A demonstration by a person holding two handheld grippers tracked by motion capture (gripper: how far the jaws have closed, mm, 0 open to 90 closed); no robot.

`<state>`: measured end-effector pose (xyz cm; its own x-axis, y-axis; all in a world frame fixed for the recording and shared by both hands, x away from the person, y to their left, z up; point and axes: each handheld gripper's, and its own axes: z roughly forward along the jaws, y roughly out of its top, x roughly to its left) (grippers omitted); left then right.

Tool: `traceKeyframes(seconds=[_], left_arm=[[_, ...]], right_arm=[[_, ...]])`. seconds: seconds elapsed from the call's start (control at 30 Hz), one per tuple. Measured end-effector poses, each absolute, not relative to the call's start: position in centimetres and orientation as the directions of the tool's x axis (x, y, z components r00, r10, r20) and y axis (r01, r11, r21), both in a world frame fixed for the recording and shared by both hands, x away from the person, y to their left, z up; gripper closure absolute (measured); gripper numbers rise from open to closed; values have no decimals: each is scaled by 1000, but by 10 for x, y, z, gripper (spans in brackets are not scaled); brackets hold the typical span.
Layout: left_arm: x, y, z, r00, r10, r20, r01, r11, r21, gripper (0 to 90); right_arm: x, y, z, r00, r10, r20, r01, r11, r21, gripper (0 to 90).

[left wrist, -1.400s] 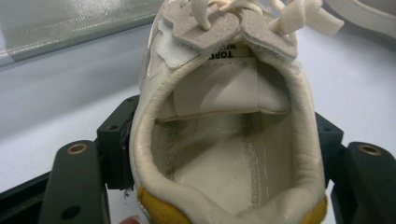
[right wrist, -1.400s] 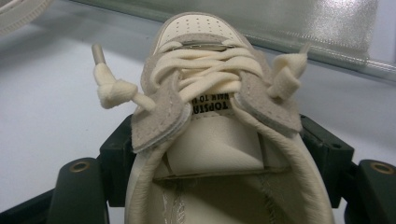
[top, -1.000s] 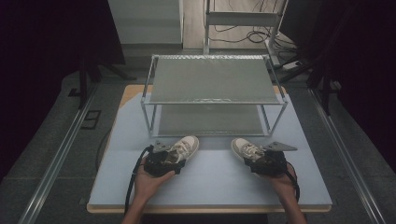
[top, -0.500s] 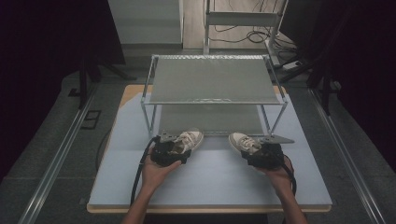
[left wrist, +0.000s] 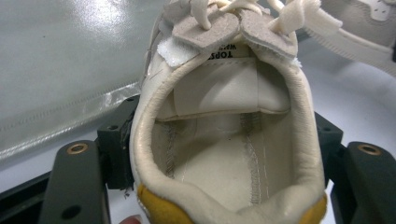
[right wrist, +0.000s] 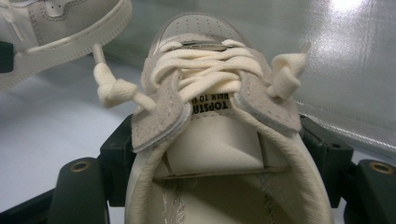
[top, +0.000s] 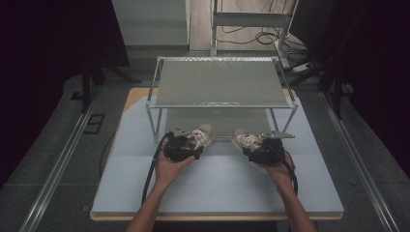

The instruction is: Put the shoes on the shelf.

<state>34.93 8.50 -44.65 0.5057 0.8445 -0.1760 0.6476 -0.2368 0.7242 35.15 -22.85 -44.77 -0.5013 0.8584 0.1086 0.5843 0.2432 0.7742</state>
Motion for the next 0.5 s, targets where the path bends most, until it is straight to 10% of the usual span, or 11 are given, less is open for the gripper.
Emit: traceKeyframes(seconds=[0.5], left_arm=[[370,74,-450,482,861,-159,656,-235,717,301]], right_arm=[[375,-207,-452,-480,872,94,582,236,778,280]])
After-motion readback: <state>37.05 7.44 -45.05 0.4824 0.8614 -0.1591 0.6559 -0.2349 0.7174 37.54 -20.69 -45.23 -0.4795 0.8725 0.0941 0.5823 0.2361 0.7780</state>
